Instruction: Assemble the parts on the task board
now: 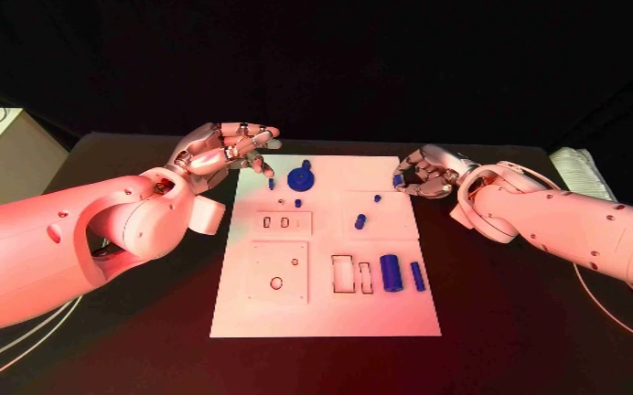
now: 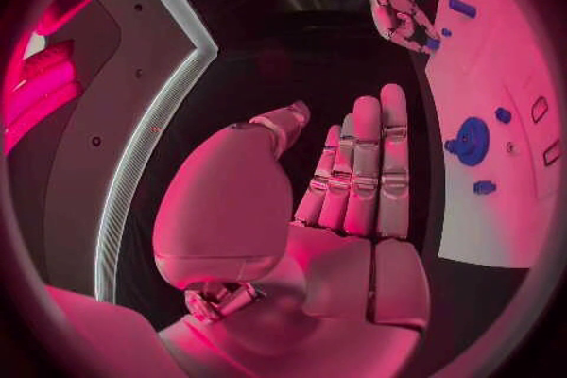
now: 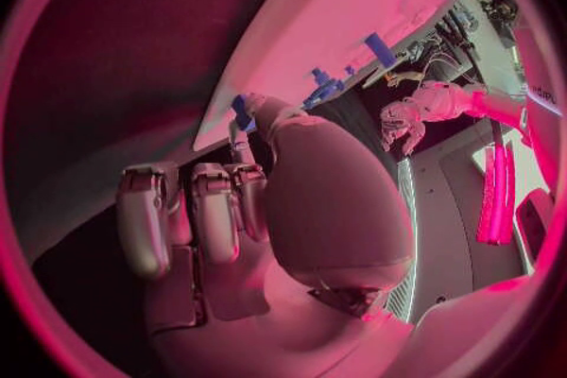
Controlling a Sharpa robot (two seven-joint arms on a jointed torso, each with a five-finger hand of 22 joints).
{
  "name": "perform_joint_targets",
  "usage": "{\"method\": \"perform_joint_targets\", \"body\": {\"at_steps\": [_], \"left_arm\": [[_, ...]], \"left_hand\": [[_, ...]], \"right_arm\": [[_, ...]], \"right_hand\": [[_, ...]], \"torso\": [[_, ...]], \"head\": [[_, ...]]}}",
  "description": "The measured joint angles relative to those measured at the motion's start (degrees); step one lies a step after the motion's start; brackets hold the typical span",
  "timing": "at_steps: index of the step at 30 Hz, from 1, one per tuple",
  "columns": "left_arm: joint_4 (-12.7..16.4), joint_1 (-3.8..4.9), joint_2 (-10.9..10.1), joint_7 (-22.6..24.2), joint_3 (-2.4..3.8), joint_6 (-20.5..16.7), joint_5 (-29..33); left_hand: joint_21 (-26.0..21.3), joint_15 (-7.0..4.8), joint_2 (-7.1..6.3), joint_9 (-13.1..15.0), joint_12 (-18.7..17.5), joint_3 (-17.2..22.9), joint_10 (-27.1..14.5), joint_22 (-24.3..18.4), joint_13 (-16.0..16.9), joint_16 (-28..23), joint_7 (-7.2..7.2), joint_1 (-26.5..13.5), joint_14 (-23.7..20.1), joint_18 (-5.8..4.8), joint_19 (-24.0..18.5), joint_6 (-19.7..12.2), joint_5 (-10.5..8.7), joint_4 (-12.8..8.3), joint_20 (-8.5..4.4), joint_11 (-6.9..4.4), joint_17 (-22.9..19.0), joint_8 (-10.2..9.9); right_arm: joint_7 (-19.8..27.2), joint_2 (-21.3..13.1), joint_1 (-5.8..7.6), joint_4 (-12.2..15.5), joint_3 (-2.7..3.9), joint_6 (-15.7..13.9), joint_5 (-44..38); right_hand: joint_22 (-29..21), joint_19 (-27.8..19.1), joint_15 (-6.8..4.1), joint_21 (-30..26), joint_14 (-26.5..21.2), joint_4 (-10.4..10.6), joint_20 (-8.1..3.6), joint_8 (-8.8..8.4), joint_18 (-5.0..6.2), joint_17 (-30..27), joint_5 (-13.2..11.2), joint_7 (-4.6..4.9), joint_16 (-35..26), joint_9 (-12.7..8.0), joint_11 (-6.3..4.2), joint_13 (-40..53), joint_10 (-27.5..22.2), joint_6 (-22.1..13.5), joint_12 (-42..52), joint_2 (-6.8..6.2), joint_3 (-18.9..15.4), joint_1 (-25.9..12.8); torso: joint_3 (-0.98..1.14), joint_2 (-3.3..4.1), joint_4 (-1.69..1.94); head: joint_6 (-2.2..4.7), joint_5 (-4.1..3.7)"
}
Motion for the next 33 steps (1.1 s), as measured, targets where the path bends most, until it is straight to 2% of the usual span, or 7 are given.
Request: {"method": "perform_joint_targets", "body": {"at_steps": [6, 7, 13, 16, 23, 26, 33], "left_arm": [[0.0, 0.0, 0.0, -0.03, 0.0, 0.0, -0.01], [0.0, 0.0, -0.01, -0.03, 0.0, 0.01, -0.01], [0.01, 0.0, -0.03, -0.05, 0.0, 0.01, -0.02], [0.02, 0.0, -0.05, -0.07, 0.0, 0.01, -0.02], [-0.02, 0.0, -0.09, -0.12, 0.0, 0.03, -0.02], [-0.09, 0.0, -0.1, -0.13, 0.0, 0.03, -0.03], [-0.42, 0.01, -0.09, -0.17, 0.0, 0.02, -0.03]], "left_hand": [[0.0, 0.0, 0.0, -0.01, 0.0, 0.0, 0.0, 0.0, 0.0, 0.0, 0.0, 0.0, 0.0, 0.0, 0.0, 0.0, 0.0, 0.0, 0.0, 0.0, 0.0, 0.0], [0.0, 0.0, 0.0, -0.01, 0.0, 0.0, 0.0, -0.01, 0.0, 0.0, 0.0, 0.0, 0.0, 0.0, 0.0, 0.0, 0.0, 0.0, 0.0, 0.0, 0.0, 0.0], [0.0, 0.0, 0.0, -0.01, 0.0, 0.0, 0.0, -0.01, 0.0, 0.0, 0.0, 0.0, 0.0, -0.01, 0.0, 0.0, 0.0, 0.0, 0.0, 0.0, 0.0, 0.0], [0.0, 0.0, 0.0, -0.02, 0.0, 0.0, 0.0, -0.01, 0.0, 0.0, 0.0, 0.0, 0.0, 0.0, 0.0, 0.0, 0.0, 0.0, 0.0, 0.0, 0.0, 0.0], [-0.01, 0.0, 0.0, -0.02, 0.0, 0.0, 0.0, -0.01, -0.01, 0.0, 0.0, 0.0, 0.0, 0.0, 0.0, 0.0, 0.0, 0.0, 0.0, 0.0, 0.0, 0.0], [-0.01, 0.0, 0.0, -0.02, 0.0, 0.0, 0.0, -0.01, -0.01, 0.0, 0.0, 0.0, 0.0, 0.0, 0.0, 0.0, 0.0, 0.0, 0.0, 0.0, 0.0, 0.0], [0.21, 0.0, 0.0, 0.07, 0.0, 0.0, -0.22, 0.11, 0.05, 0.0, 0.0, 0.0, 0.0, 0.0, 0.0, 0.0, 0.0, 0.0, 0.0, 0.21, -0.05, 0.0]], "right_arm": [[-0.03, 0.06, 0.03, 0.0, 0.04, -0.07, 0.02], [-0.03, 0.07, 0.03, 0.01, 0.04, -0.13, 0.05], [0.04, 0.08, 0.0, 0.33, 0.0, -1.0, 0.34], [0.08, 0.01, -0.04, 0.89, -0.02, -2.14, 0.75], [-0.84, -0.31, 0.14, 2.93, 0.02, -7.23, 1.42], [-2.07, -0.63, 0.97, 4.56, 0.11, -9.52, 1.42], [-7.12, -0.86, 3.18, 10.89, 0.37, -13.63, 0.48]], "right_hand": [[0.0, 0.02, -0.57, 0.0, -0.02, -0.03, -0.42, 1.24, 0.0, 0.0, -0.26, -0.61, 0.0, 0.58, -0.57, 0.0, -0.15, 1.21, 0.0, 0.62, 0.78, -0.63], [-0.01, 0.03, -0.57, 0.0, -0.02, -0.07, -0.79, 1.47, 0.01, 0.0, -0.45, -0.76, 0.0, 0.63, -0.57, 0.0, -0.15, 1.36, 0.0, 0.7, 1.09, -0.71], [-0.01, -0.09, -0.98, 0.0, -0.02, -0.18, -0.92, 2.33, 0.01, -0.01, -1.16, -1.13, 0.0, 1.05, -0.98, -0.01, -0.16, 1.72, 0.19, 1.15, 1.25, -1.16], [-0.01, 0.03, -0.98, 0.0, -0.02, -0.09, -1.21, 2.78, 0.01, -0.01, -1.37, -1.14, 0.0, 1.13, -0.98, -0.01, -0.16, 1.72, 0.37, 1.05, 1.34, -1.69], [-0.02, 0.03, -0.98, 0.0, -0.02, -0.39, -1.21, 3.15, 0.01, -0.01, -1.01, -1.34, 0.0, 1.18, -1.18, -0.01, 0.04, 1.92, 0.37, 0.97, 2.13, -2.07], [-0.02, 0.03, -0.98, 0.0, -0.02, -0.39, -1.21, 3.15, 0.01, -0.01, -0.77, -1.34, 0.0, 1.21, -1.18, -0.01, 0.04, 1.92, 0.37, 1.13, 2.14, -2.23], [-0.03, 0.03, -0.98, 0.0, -0.02, -0.39, -1.2, 3.66, 0.01, -0.02, -0.77, -1.35, 0.0, 1.22, -1.18, -0.01, 0.04, 1.91, 0.37, 1.19, 2.13, -2.59]], "torso": [[0.01, -0.01, 0.01], [0.01, -0.01, 0.01], [0.02, -0.01, -0.02], [0.04, -0.01, -0.02], [0.04, -0.05, -0.05], [0.04, -0.1, -0.13], [0.04, -0.29, -0.37]], "head": [[-0.16, -0.01], [-0.19, -0.01], [-0.2, -0.04], [-0.2, -0.1], [-0.08, -0.07], [0.02, -0.02], [0.13, 0.21]]}}
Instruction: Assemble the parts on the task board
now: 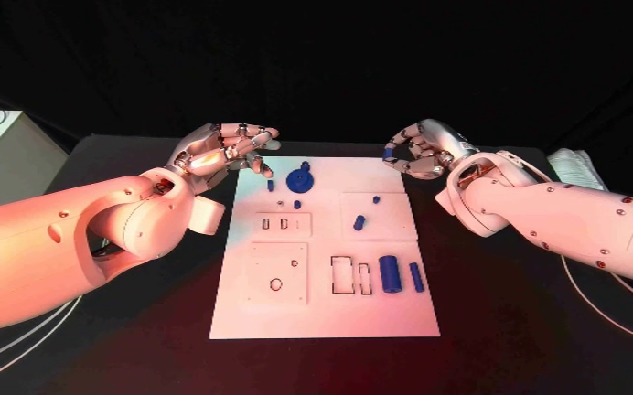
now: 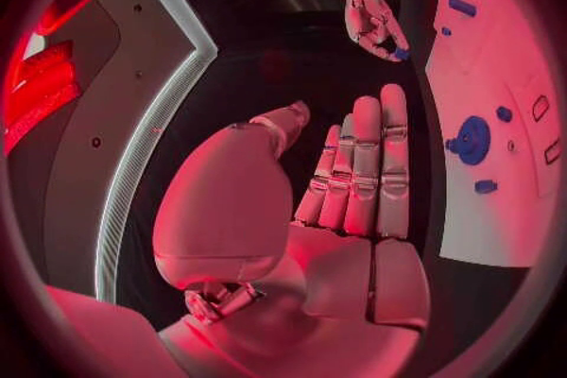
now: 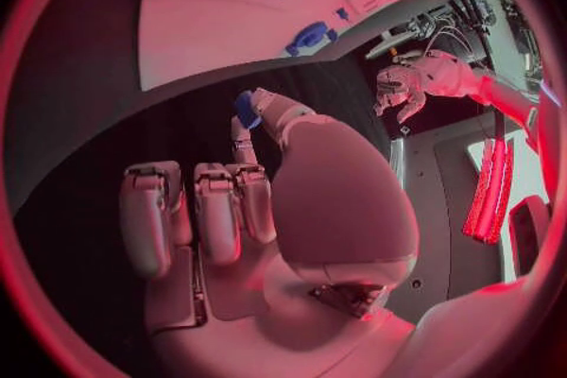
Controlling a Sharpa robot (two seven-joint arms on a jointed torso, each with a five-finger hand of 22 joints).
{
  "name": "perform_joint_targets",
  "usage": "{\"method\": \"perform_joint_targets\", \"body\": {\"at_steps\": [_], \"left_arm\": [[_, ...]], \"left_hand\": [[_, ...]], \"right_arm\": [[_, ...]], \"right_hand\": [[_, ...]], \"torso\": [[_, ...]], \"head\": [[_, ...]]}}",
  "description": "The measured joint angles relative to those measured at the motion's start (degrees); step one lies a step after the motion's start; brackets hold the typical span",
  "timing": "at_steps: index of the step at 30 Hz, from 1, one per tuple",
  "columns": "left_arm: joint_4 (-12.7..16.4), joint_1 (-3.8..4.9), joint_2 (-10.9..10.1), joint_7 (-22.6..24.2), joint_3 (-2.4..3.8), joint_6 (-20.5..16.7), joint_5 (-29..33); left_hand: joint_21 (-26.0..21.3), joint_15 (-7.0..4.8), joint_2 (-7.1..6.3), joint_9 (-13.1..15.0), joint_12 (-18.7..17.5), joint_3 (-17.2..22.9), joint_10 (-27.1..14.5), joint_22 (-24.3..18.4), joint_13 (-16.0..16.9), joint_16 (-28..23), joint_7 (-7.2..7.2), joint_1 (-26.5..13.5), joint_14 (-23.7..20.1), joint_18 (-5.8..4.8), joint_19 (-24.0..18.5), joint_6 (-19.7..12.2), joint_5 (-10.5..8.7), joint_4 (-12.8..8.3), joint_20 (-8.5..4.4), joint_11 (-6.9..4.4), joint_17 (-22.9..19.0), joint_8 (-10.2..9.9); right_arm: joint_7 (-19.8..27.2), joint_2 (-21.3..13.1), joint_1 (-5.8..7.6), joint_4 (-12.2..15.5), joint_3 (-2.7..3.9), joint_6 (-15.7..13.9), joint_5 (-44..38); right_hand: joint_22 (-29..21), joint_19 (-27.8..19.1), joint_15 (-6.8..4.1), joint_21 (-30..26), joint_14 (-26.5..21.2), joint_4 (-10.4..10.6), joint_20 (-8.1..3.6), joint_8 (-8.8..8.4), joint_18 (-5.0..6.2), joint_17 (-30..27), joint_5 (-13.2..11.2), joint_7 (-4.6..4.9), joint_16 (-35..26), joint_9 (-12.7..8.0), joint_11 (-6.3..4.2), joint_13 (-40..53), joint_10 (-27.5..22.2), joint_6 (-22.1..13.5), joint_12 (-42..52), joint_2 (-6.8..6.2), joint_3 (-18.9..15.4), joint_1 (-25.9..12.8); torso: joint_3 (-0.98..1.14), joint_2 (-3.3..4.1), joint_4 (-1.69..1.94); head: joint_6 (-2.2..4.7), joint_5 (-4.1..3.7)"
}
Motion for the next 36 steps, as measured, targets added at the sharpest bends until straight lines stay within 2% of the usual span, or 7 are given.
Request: {"method": "perform_joint_targets", "body": {"at_steps": [7, 13, 22, 36], "left_arm": [[0.08, 0.01, 0.03, -0.07, 0.0, -0.06, 0.0], [0.22, 0.0, 0.04, -0.29, -0.01, -0.21, -0.14], [0.24, 0.01, 0.06, -0.63, -0.01, -0.59, -0.66], [0.08, 0.01, 0.37, -1.02, -0.01, -0.79, -0.99]], "left_hand": [[0.0, 0.0, 0.0, 0.0, 0.23, 0.0, 0.0, 0.0, 0.0, 0.0, 0.0, 0.0, 0.0, 0.0, 0.0, 0.0, 0.0, 0.0, 0.0, 0.0, 0.0, 0.0], [0.0, 0.0, 0.0, -0.01, 0.23, 0.0, 0.0, 0.02, 0.0, 0.0, 0.0, 0.0, 0.0, 0.0, -0.13, 0.0, 0.0, 0.0, 0.13, 0.0, 0.0, 0.0], [0.0, 0.0, 0.23, 0.06, 0.23, 0.0, 0.0, 0.05, 0.07, 0.0, 0.0, -0.23, 0.0, 0.0, -0.42, 0.0, 0.0, 0.0, 0.0, 0.0, 0.0, 0.0], [0.0, 0.0, 0.23, 0.05, 0.22, 0.0, 0.0, 0.04, 0.06, 0.0, 0.0, -0.23, 0.0, 0.0, -0.42, 0.0, 0.0, 0.0, 0.0, 0.0, 0.01, 0.0]], "right_arm": [[-5.45, 2.4, 0.21, 6.45, -0.27, -1.13, -2.04], [-9.27, 5.56, -1.02, 9.84, -0.62, -1.07, -6.98], [-14.61, 9.55, -2.19, 11.56, -1.08, -0.24, -14.1], [-20.81, 13.51, -4.44, 11.24, -1.58, 2.88, -19.49]], "right_hand": [[-0.01, 0.0, 0.0, 0.0, 0.0, 0.0, 0.0, 0.01, 0.0, 0.0, -0.27, 0.0, 0.0, 0.01, 0.0, 0.0, 0.0, 0.0, 0.0, 0.0, 0.0, 0.0], [-0.01, 0.0, 0.0, 0.0, 0.0, -0.01, 0.0, 0.32, 0.0, 0.0, -0.28, 0.02, 0.0, 0.02, -0.2, 0.0, -0.21, -0.02, 0.0, -0.15, -0.01, -0.15], [-0.02, 0.0, 0.0, 0.0, 0.0, -0.17, 0.01, 0.38, 0.0, -0.01, -0.38, 0.0, 0.0, 0.33, -0.2, 0.0, -0.21, -0.2, 0.0, -0.24, 0.15, -0.22], [0.03, 0.0, 0.01, 0.0, 0.0, -0.02, 0.01, 0.35, 0.0, -0.01, -0.49, 0.11, 0.0, 0.67, -0.2, -0.01, -0.21, -0.32, 0.0, -0.21, 0.3, -0.83]], "torso": [[-0.08, -0.07, -0.08], [-0.12, -0.05, -0.11], [-0.12, -0.09, -0.04], [-0.08, -0.09, 0.03]], "head": [[-0.23, 0.34], [-0.55, 0.79], [-0.86, 0.9], [-0.99, 1.25]]}}
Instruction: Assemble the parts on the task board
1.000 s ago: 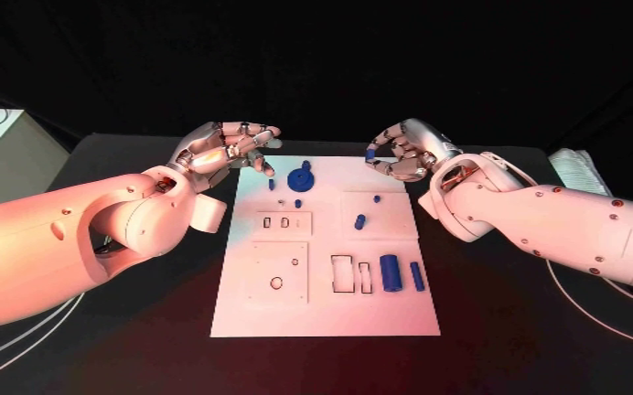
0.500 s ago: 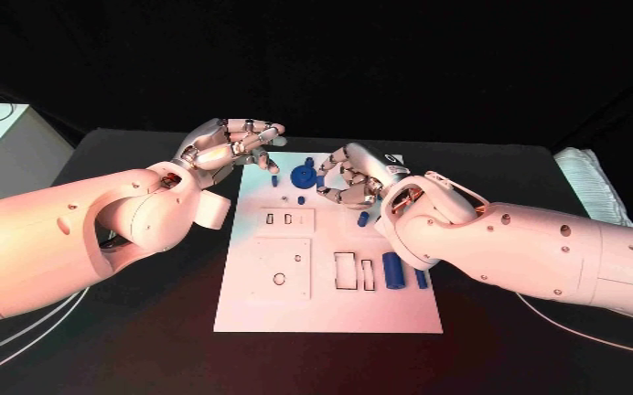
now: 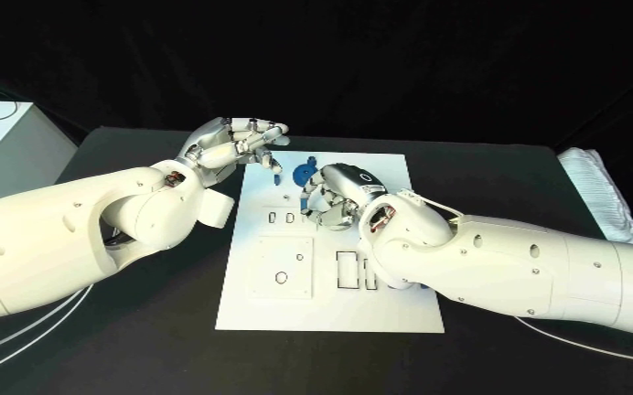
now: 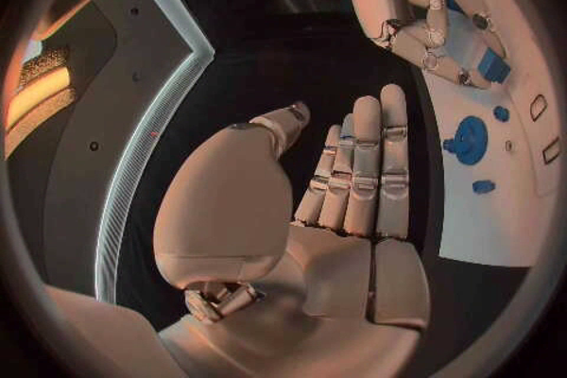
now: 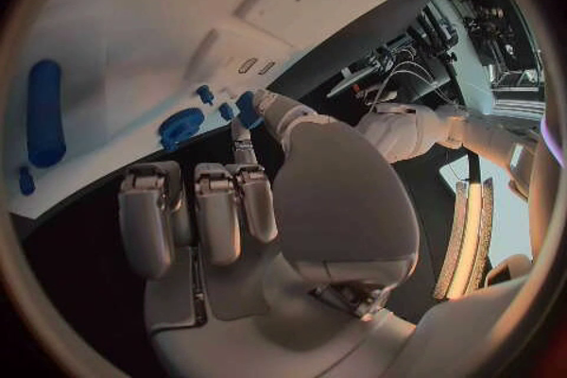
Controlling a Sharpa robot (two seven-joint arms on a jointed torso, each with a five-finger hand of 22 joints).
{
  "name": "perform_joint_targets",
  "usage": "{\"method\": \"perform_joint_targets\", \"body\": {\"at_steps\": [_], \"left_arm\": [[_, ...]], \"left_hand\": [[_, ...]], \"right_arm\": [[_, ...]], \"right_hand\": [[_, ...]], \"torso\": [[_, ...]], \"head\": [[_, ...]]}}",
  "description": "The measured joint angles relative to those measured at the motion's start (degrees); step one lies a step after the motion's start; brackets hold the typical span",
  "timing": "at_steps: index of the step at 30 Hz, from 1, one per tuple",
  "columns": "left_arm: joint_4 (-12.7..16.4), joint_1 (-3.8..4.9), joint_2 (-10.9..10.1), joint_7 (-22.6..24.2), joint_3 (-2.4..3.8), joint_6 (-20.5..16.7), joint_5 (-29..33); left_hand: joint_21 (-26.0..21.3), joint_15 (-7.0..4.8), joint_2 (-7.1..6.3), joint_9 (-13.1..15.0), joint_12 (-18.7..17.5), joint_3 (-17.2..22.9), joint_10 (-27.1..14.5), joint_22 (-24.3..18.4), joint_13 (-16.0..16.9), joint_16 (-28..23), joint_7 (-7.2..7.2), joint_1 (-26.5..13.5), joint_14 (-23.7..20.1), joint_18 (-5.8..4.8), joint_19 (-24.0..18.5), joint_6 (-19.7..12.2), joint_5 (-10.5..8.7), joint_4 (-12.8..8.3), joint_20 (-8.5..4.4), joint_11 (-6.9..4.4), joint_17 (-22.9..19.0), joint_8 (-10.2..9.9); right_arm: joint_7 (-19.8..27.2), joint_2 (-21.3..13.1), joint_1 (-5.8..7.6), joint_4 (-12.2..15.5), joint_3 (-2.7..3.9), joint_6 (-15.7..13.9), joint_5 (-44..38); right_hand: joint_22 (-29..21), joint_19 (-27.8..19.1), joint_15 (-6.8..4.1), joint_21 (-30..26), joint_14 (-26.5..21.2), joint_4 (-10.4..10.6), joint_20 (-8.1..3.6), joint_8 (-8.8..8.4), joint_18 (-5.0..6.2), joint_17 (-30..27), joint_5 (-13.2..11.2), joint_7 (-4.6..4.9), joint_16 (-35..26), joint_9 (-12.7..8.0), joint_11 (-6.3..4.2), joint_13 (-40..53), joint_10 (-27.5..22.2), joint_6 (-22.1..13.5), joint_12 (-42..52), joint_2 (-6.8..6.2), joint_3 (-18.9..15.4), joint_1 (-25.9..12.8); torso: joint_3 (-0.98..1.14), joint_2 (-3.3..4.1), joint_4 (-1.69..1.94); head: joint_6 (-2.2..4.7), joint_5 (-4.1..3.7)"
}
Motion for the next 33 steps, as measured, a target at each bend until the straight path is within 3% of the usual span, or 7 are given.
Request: {"method": "perform_joint_targets", "body": {"at_steps": [11, 33], "left_arm": [[-0.26, 0.0, 0.33, -0.24, 0.0, 0.01, -0.04], [-0.43, -0.01, 0.45, -0.51, -0.01, 0.02, -0.09]], "left_hand": [[0.0, 0.0, 0.0, -0.01, 0.0, -0.17, 0.0, 0.08, 0.05, 0.24, 0.0, 0.0, 0.0, 0.0, 0.0, 0.0, 0.0, 0.17, 0.0, 0.0, -0.06, 0.0], [0.0, 0.0, 0.0, 0.04, -0.03, -0.17, 0.0, 0.07, 0.04, 0.23, 0.0, 0.0, 0.0, 0.0, 0.01, 0.0, 0.0, 0.17, 0.0, 0.0, -0.06, 0.0]], "right_arm": [[-1.76, 1.82, -1.64, -1.07, -0.15, 1.13, -2.11], [-2.03, 3.57, -2.95, -3.36, -0.23, 1.01, -4.12]], "right_hand": [[0.0, 0.0, 0.0, 0.0, 0.0, 0.0, 0.0, 0.11, 0.0, 0.0, -0.01, 0.13, 0.0, -0.02, 0.0, 0.0, 0.0, -0.15, 0.0, 0.0, 0.0, 0.0], [-0.02, 0.0, 0.0, 0.0, 0.0, 0.01, 0.0, 0.29, 0.0, 0.04, -0.12, 0.22, 0.0, 0.1, 0.0, 0.0, 0.0, -0.44, 0.0, -0.31, -0.01, -0.28]], "torso": [[-0.01, 0.02, -0.1], [0.0, 0.07, -0.09]], "head": [[-0.15, 0.25], [-0.73, 0.53]]}}
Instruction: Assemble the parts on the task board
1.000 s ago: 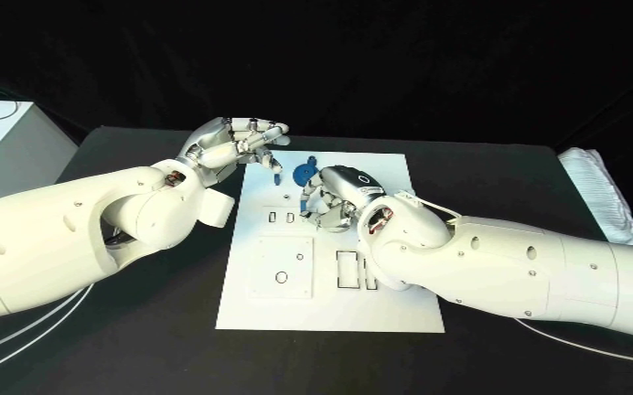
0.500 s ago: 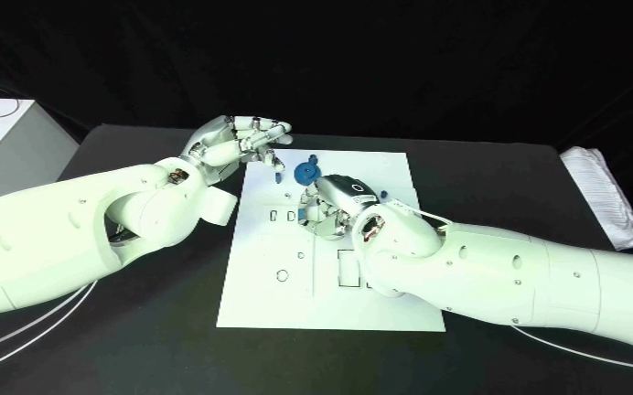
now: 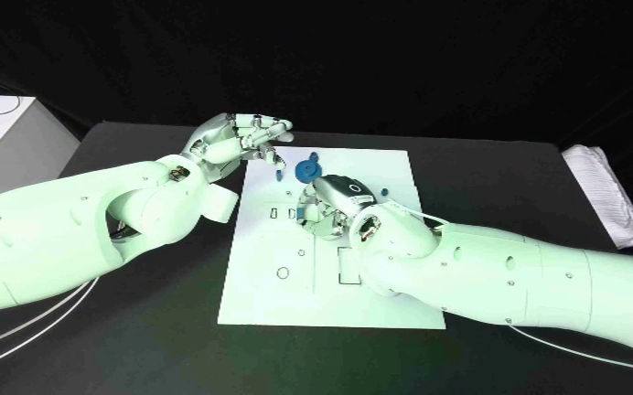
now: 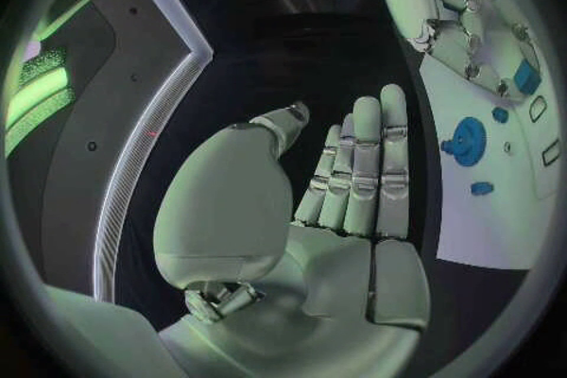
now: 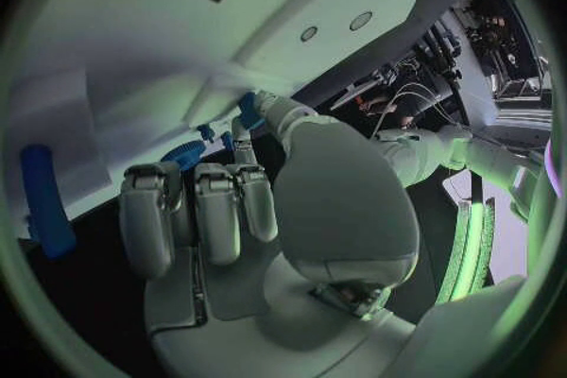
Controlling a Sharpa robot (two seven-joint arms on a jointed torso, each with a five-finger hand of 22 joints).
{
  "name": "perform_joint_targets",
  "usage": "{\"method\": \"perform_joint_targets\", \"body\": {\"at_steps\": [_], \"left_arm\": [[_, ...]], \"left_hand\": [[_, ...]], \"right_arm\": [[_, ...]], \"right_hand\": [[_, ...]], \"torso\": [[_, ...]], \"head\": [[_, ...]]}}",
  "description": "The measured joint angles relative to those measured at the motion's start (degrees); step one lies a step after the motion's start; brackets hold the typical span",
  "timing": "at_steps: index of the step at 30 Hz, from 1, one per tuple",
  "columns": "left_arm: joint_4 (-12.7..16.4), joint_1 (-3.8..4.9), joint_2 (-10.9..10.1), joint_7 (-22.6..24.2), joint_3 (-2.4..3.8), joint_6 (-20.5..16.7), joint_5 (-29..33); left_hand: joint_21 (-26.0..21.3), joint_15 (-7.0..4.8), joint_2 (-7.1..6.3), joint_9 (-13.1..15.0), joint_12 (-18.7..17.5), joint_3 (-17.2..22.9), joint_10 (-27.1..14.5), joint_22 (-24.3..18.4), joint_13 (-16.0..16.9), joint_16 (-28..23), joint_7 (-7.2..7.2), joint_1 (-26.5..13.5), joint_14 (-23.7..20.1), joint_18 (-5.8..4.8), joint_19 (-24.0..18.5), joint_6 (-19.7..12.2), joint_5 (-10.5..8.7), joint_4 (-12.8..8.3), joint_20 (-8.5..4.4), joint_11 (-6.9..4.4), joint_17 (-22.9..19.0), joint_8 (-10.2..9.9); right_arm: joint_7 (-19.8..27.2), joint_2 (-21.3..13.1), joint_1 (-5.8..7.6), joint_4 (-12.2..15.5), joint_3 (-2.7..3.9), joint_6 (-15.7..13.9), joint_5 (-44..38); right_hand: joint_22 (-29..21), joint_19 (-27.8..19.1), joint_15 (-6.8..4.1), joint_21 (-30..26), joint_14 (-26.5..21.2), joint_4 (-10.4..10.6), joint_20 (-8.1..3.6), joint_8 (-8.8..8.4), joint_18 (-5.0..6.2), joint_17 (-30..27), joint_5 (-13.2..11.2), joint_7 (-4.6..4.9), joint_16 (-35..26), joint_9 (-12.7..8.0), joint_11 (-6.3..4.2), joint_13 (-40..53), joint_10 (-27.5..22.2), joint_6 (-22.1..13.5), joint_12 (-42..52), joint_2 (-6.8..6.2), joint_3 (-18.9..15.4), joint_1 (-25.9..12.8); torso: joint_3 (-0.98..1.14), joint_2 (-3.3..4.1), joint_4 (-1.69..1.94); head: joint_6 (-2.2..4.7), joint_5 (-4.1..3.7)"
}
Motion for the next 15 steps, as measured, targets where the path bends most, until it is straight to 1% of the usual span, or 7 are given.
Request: {"method": "perform_joint_targets", "body": {"at_steps": [3, 4, 10, 11, 15], "left_arm": [[-0.03, 0.0, 0.03, -0.04, 0.0, 0.01, 0.0], [-0.03, 0.0, 0.04, -0.05, 0.0, 0.01, 0.0], [-0.07, -0.01, 0.07, -0.13, 0.0, 0.03, -0.01], [-0.09, 0.0, 0.08, -0.15, 0.0, 0.03, -0.01], [-0.11, 0.0, 0.1, -0.24, 0.0, 0.06, -0.01]], "left_hand": [[0.05, 0.02, 0.0, 0.0, 0.05, 0.0, 0.0, 0.0, 0.0, 0.0, 0.0, 0.0, -0.02, 0.0, 0.0, 0.0, 0.0, 0.0, 0.0, 0.0, 0.0, 0.0], [0.28, 0.2, 0.0, 0.0, 0.22, 0.0, 0.0, 0.05, 0.0, 0.0, 0.0, 0.0, -0.21, 0.0, 0.0, 0.0, 0.0, 0.0, 0.0, 0.0, 0.0, 0.0], [0.28, 0.2, 0.0, -0.01, 0.22, 0.0, 0.0, 0.06, 0.0, 0.0, 0.0, 0.0, -0.2, 0.0, 0.0, 0.0, 0.0, 0.0, 0.0, 0.0, 0.0, 0.0], [0.28, 0.2, 0.0, -0.01, 0.22, 0.0, 0.0, 0.06, -0.01, 0.0, 0.0, 0.0, -0.2, 0.0, 0.0, 0.0, 0.0, 0.0, 0.0, 0.0, 0.0, 0.0], [0.27, 0.2, 0.0, -0.01, 0.22, 0.0, 0.0, 0.05, 0.0, 0.0, 0.0, 0.0, -0.2, 0.0, 0.0, 0.0, 0.0, 0.0, 0.0, 0.0, 0.0, 0.0]], "right_arm": [[0.09, 0.21, -0.02, -0.35, 0.01, -0.05, -0.17], [0.11, 0.25, -0.02, -0.42, 0.02, -0.06, -0.21], [0.24, 0.35, -0.04, -0.75, 0.02, -0.13, -0.49], [0.26, 0.36, -0.05, -0.78, 0.02, -0.14, -0.53], [0.28, 0.39, -0.08, -0.85, 0.02, -0.15, -0.64]], "right_hand": [[0.0, 0.0, 0.0, 0.0, 0.0, 0.0, 0.0, 0.0, 0.0, 0.0, 0.0, 0.01, 0.0, 0.01, 0.0, 0.0, 0.0, -0.01, 0.0, 0.0, 0.0, 0.0], [0.0, 0.0, 0.0, 0.0, 0.0, 0.0, 0.0, 0.0, 0.0, 0.0, 0.0, 0.01, 0.0, 0.02, 0.0, 0.0, 0.0, -0.02, 0.0, 0.0, 0.0, 0.0], [-0.01, 0.0, 0.0, 0.0, 0.0, 0.0, 0.0, -0.01, 0.0, -0.01, 0.0, 0.0, 0.0, 0.02, 0.0, 0.0, 0.0, -0.16, 0.0, 0.0, 0.0, 0.0], [-0.01, 0.0, 0.0, 0.0, 0.0, 0.0, 0.0, -0.01, 0.0, -0.01, 0.0, 0.0, 0.0, 0.02, 0.0, 0.0, 0.0, -0.17, 0.0, -0.25, 0.0, -0.25], [-0.01, 0.0, 0.0, 0.0, 0.0, 0.0, 0.0, -0.01, 0.0, -0.01, 0.0, 0.0, 0.0, 0.1, 0.0, 0.0, 0.0, -0.17, 0.0, -0.51, 0.0, -0.54]], "torso": [[0.0, 0.0, -0.01], [0.0, 0.0, -0.01], [0.03, -0.01, -0.05], [0.03, -0.01, -0.05], [0.03, -0.01, -0.05]], "head": [[-0.04, 0.03], [-0.05, 0.03], [-0.07, 0.03], [-0.07, 0.03], [-0.07, -0.06]]}}
